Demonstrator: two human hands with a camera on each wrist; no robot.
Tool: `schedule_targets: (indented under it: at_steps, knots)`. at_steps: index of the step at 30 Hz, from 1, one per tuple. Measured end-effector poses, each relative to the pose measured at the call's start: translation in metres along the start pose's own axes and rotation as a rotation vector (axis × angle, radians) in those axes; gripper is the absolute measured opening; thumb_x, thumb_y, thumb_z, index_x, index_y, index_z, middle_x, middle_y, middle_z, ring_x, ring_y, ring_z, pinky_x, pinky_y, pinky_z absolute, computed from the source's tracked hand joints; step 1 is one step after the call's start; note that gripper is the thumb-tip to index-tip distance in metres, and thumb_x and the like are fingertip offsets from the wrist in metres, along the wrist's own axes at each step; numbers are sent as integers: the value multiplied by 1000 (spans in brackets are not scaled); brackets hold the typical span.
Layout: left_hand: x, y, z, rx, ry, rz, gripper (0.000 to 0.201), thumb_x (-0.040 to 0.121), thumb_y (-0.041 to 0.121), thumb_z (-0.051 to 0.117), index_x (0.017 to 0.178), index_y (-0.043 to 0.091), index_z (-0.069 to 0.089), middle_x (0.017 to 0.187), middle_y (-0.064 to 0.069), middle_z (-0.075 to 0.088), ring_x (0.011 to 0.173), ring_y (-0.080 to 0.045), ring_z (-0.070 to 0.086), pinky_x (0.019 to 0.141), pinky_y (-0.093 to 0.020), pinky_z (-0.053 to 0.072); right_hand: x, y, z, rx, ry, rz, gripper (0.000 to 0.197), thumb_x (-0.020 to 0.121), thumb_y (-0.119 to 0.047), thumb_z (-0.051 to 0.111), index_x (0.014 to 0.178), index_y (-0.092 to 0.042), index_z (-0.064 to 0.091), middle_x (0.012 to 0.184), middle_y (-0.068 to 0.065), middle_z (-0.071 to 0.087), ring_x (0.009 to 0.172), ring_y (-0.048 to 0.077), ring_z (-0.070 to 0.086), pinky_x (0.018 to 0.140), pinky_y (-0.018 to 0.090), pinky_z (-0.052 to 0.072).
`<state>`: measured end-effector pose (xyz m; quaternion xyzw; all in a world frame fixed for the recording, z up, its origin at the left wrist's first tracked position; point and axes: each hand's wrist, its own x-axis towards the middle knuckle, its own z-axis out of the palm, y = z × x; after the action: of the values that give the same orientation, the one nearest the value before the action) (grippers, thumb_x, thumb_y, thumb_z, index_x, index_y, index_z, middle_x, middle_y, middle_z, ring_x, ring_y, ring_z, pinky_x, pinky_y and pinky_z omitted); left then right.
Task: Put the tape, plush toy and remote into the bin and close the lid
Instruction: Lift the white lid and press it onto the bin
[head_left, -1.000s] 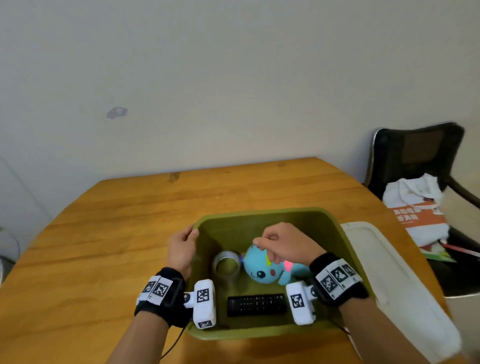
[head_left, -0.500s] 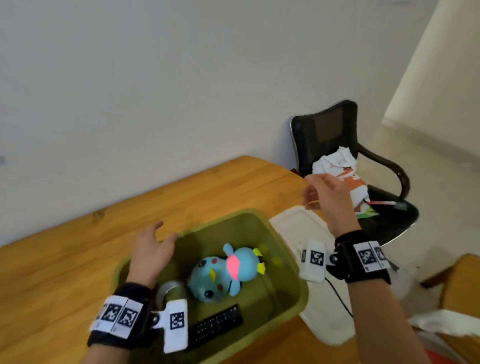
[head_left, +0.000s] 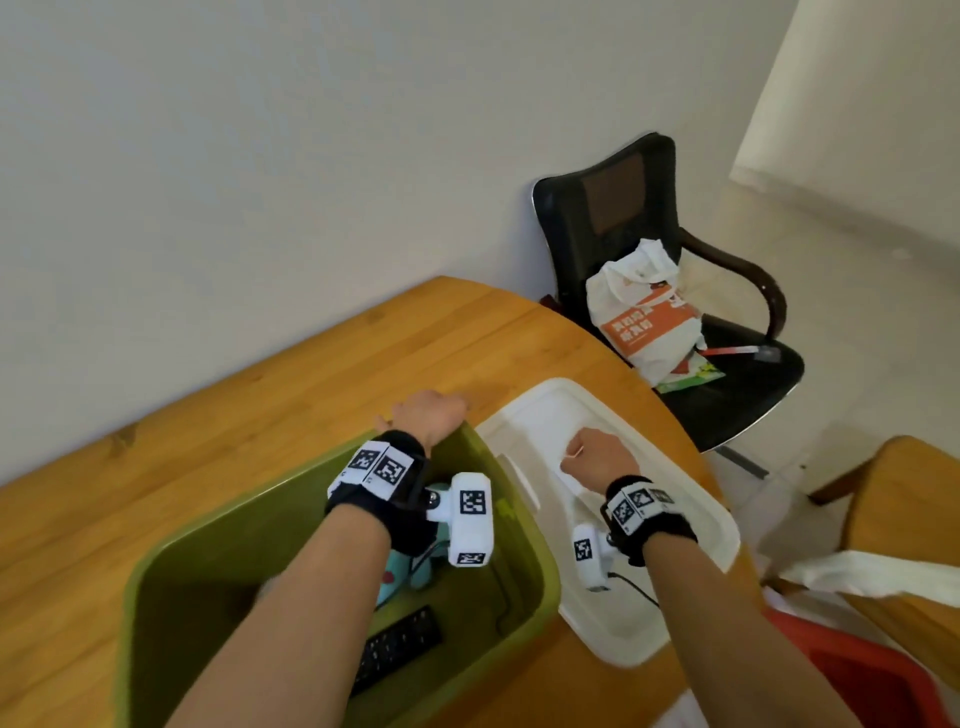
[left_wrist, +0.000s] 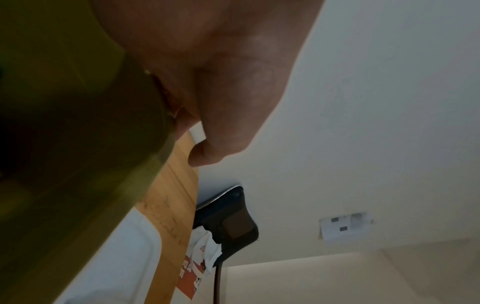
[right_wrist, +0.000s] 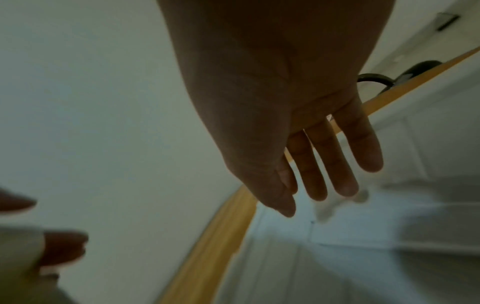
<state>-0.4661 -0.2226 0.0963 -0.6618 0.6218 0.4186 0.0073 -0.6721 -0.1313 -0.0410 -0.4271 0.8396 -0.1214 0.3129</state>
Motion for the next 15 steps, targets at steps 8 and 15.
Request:
schedule_targets:
  at_steps: [8,15]
  knots:
    - [6,-3,8,203,66,40,47,92,30,48,138,29,58,157,-10,39,151,-30,19,121,-54,-11,8,3,32,-336,-9,11,42,92,-18,61,132,-11,50,126,11,61,112,30,62,82,34,48]
    - [6,-8,3,130,30,74,45,95,32,44,138,30,58,157,-7,40,151,-28,19,121,-53,-11,13,-1,7,-325,21,61,46,88,-32,68,124,-6,57,123,12,66,112,31,65,87,35,51]
